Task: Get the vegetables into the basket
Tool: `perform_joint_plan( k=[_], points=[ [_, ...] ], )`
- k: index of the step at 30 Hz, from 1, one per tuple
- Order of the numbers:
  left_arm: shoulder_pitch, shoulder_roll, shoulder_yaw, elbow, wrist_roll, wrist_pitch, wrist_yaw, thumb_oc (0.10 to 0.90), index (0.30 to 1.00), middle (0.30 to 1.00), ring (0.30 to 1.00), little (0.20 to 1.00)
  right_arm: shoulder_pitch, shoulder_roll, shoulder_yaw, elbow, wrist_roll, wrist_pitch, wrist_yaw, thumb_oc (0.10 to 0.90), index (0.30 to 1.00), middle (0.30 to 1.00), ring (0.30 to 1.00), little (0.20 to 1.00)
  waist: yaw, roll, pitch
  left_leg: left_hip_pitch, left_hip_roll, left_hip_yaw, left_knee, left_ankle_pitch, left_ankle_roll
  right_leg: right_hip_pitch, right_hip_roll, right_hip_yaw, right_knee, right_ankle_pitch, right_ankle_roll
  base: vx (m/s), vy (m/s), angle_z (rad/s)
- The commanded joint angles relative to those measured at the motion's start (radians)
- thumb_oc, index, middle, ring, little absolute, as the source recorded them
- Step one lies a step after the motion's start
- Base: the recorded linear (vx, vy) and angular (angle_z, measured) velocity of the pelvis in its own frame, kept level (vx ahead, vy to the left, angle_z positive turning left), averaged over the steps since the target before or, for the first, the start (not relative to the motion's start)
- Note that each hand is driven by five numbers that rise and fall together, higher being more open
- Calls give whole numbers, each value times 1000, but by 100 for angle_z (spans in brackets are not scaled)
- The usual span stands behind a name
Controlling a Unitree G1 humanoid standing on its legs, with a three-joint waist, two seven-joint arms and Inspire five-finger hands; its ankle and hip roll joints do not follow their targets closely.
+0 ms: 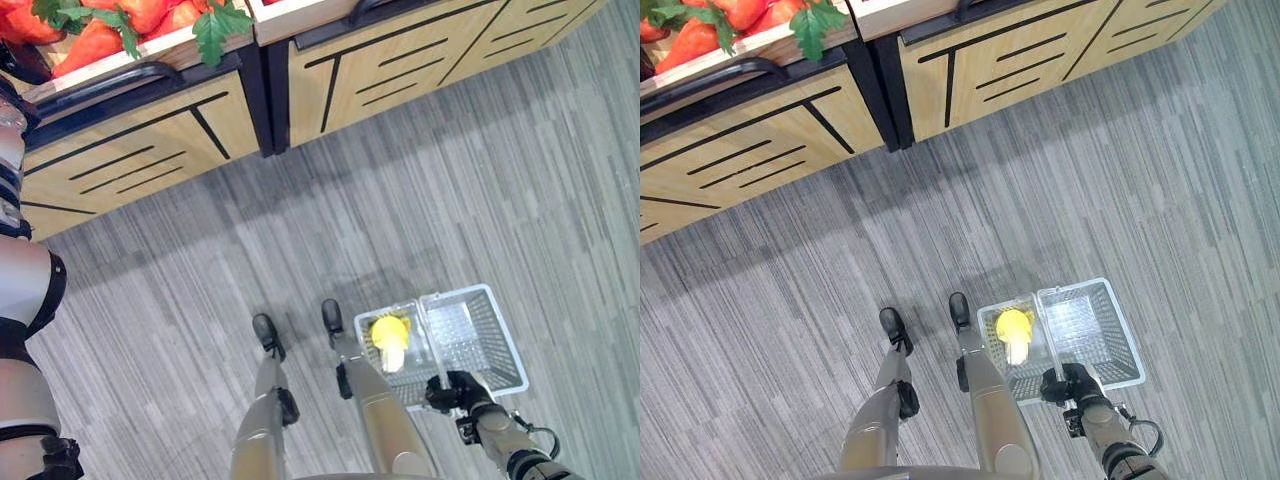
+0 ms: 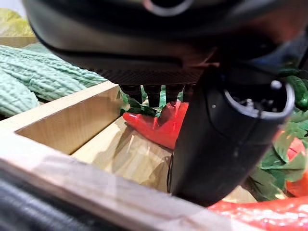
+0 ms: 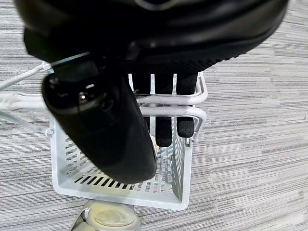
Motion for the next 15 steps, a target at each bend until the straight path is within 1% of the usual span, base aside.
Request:
perform_joint_plan(
  k=[1,4,5,15],
  points=[
    [-33,28,-26,53,22,33,11,900,1000,1000,1000,1000,81,-30,18,55,17,24,0,400,300,300,300,300,0,-28,26,54,-40,-9,3,-146,-16,99,-24,-27,-261,138,107,13,33,1],
    [-42,19,-36,40,21,32,11,900,1000,1000,1000,1000,82,-34,26,49,8,24,4,400,300,300,300,300,-3,-28,27,49,-40,-13,3,-146,-17,98,-26,-27,-261,137,107,4,24,1],
    [-34,16,-29,29,14,27,13,400,300,300,300,300,82,-33,23,46,15,22,6,400,300,300,300,300,-1,-29,30,51,-41,-15,3,-148,-16,98,-26,-27,-261,136,108,3,36,4],
    [-28,3,-35,20,16,25,10,400,300,300,300,300,76,-36,28,44,7,25,8,400,300,300,300,300,1,-32,29,50,-41,-14,3,-149,-18,94,-25,-25,-261,137,105,-1,5,1]
  ],
)
